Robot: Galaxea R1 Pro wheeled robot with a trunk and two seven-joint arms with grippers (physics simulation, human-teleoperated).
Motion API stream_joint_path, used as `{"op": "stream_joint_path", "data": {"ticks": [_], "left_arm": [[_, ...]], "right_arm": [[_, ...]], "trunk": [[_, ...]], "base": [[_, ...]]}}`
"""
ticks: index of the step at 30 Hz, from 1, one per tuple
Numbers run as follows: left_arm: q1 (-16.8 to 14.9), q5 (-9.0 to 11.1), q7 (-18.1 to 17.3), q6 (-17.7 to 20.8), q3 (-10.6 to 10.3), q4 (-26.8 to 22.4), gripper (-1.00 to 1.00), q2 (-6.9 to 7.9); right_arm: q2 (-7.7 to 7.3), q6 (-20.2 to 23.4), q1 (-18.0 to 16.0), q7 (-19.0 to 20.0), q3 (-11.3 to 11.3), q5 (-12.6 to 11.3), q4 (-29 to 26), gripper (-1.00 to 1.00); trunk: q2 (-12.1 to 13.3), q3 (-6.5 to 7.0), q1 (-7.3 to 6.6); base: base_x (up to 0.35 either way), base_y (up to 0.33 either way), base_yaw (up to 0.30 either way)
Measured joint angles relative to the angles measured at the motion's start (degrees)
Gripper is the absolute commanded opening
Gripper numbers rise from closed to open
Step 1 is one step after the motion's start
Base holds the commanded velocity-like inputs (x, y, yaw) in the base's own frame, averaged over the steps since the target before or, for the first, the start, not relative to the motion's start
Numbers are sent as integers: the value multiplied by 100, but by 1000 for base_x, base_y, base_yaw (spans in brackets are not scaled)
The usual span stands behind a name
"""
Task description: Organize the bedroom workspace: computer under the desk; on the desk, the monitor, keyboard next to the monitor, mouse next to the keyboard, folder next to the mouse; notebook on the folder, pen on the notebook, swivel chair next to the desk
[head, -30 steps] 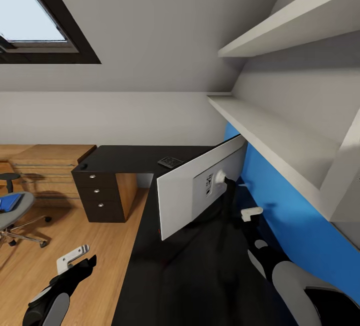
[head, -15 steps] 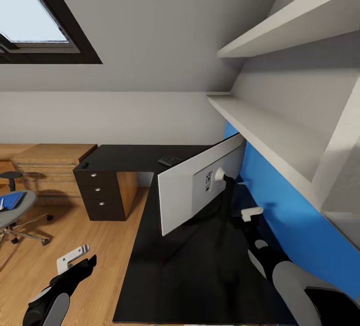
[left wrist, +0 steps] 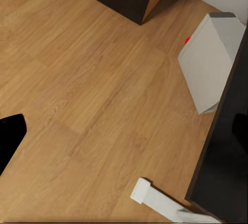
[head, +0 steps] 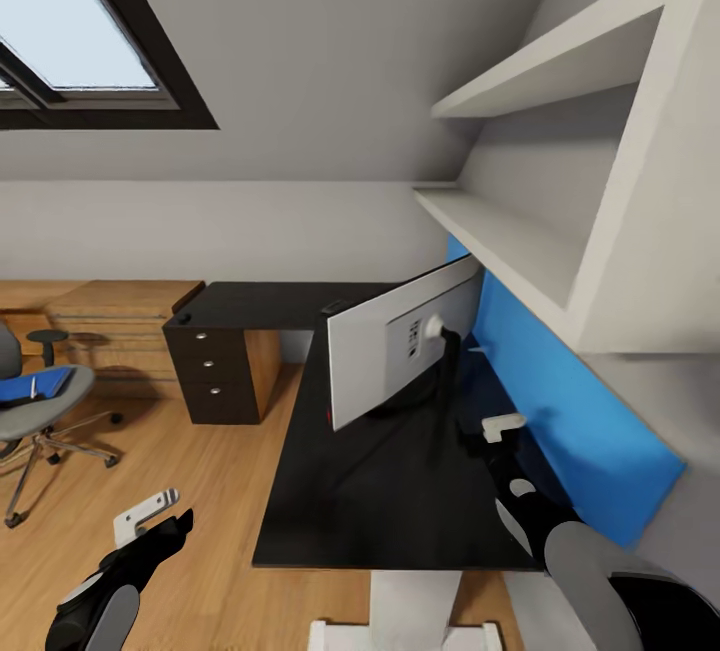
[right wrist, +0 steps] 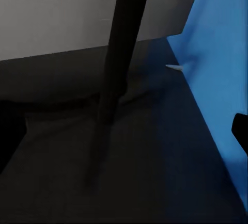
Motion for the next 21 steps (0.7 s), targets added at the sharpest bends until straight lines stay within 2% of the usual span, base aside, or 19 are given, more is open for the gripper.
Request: {"op": "stream_joint_path", "data": {"ticks": [12, 17, 21], "left_arm": [[0, 0, 1, 1, 4, 4, 100, -1], [0, 0, -2, 1, 7, 5, 100, -1], [0, 0, -9, 5, 8, 15, 100, -1]], "right_arm": [[11, 0, 0, 2, 3, 0, -2, 100], [29, 31, 1, -7, 10, -11, -23, 100], [101, 216, 1, -13, 14, -32, -50, 100]], "trunk": [[0, 0, -1], [0, 0, -2], [0, 0, -3]], "base": [[-274, 209, 0], [-146, 288, 0], [-46, 313, 0]]}}
